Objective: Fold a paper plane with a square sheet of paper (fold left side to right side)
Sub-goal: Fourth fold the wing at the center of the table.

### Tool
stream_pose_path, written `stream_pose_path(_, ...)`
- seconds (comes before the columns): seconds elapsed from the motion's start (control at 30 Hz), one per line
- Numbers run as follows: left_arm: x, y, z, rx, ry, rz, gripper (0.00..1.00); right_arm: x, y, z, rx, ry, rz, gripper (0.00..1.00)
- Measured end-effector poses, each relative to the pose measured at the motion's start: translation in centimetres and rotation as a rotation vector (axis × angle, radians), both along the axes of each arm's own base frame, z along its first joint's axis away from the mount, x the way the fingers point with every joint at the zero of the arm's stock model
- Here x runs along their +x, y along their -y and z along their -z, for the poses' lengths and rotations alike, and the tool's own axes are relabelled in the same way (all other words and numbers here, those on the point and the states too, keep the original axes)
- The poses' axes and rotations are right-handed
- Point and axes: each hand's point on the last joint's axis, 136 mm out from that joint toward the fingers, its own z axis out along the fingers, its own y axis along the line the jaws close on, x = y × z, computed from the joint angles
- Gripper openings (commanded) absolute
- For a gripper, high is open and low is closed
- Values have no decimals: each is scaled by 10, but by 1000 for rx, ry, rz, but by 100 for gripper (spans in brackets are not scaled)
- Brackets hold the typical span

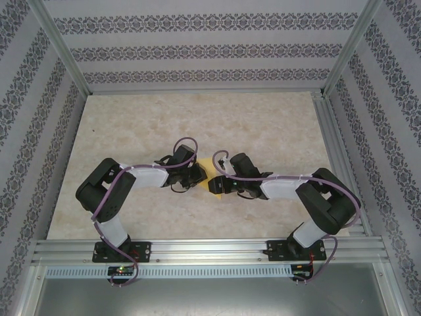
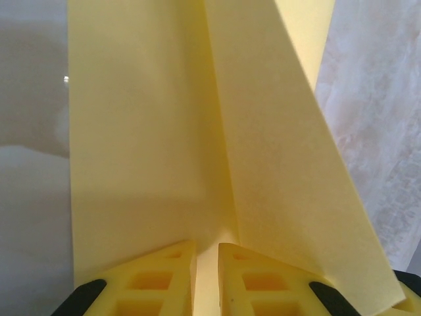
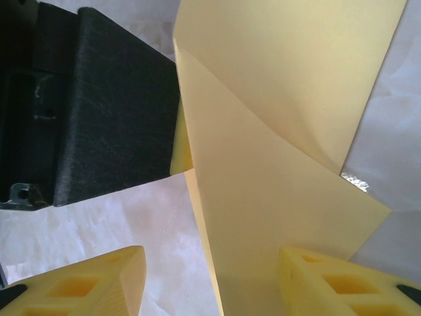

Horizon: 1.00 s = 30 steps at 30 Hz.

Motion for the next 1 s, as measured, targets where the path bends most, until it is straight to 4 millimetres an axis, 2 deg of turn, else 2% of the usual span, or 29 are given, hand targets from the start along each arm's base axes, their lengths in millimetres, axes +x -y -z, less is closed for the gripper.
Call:
stream_pose_path(0.17,0,1,0,1,1,2,19,0,-1,4,-8,-12,0,52)
stream_pose_path(0.47,-1,0,2,6,-4,1,18,-2,-17,-1,-22,2,-34,51)
stream_pose_path(0.77,0,1,3,7,-4,2,18,-3,-14,10,-56,-22,-29,52)
stream_pose_path(0.87,-1,2,3,7,-4,5,18,-2,-12,6,-61,-13,-21,55)
stream_pose_path(1.0,0,3,2,6,-3,6,18,0,-6,-14,-65,29,-4,55)
